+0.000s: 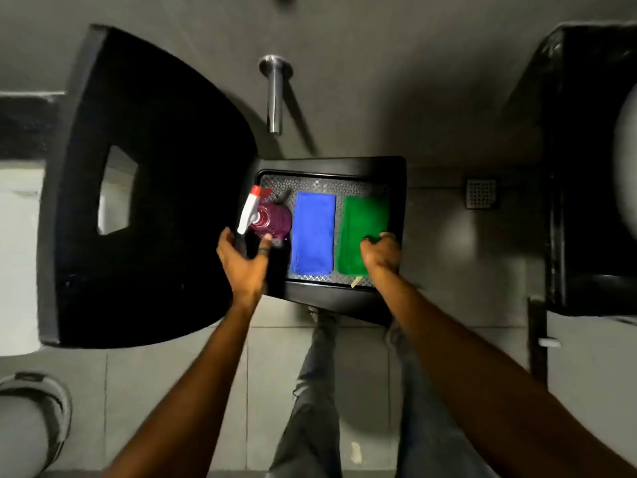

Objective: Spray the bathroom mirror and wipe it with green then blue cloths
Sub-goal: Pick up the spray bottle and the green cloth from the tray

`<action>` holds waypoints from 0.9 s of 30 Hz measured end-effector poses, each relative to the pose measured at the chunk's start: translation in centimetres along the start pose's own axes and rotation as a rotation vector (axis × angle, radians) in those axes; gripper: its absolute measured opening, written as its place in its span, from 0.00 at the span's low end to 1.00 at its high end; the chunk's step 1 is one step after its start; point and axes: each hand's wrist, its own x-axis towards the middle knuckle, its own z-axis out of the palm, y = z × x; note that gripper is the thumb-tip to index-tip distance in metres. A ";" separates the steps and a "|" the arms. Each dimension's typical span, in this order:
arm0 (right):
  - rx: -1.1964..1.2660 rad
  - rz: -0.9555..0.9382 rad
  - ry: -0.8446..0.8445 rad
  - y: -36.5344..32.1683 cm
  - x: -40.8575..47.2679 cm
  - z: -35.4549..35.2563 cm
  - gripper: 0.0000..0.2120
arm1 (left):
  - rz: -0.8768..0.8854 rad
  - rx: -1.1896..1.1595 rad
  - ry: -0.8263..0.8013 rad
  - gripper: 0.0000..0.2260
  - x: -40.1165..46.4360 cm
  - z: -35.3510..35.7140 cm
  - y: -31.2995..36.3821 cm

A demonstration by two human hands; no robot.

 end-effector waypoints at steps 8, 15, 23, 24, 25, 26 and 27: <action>0.145 0.068 0.334 0.7 2.2 5.4 0.28 | 0.337 0.075 -0.286 0.42 8.4 0.2 -0.8; 0.371 0.026 0.077 1.0 5.2 5.2 0.14 | 0.597 0.095 -0.320 0.28 10.0 1.9 2.5; 0.983 -0.024 -0.598 -4.0 -1.9 -4.9 0.25 | 0.519 -0.218 -0.289 0.30 3.8 0.1 10.4; 1.030 -0.030 -0.659 -4.8 -3.4 -6.8 0.24 | 0.516 -0.251 -0.271 0.30 2.4 -0.6 12.0; 1.079 -0.042 -0.728 -5.7 -4.8 -8.8 0.21 | 0.519 -0.275 -0.257 0.31 1.1 -1.3 13.7; 1.117 -0.080 -0.787 -6.8 -6.7 -11.3 0.20 | 0.536 -0.295 -0.249 0.30 -0.5 -2.2 16.1; 1.153 -0.116 -0.840 -7.8 -8.4 -13.4 0.19 | 0.550 -0.304 -0.253 0.30 -1.7 -3.0 18.0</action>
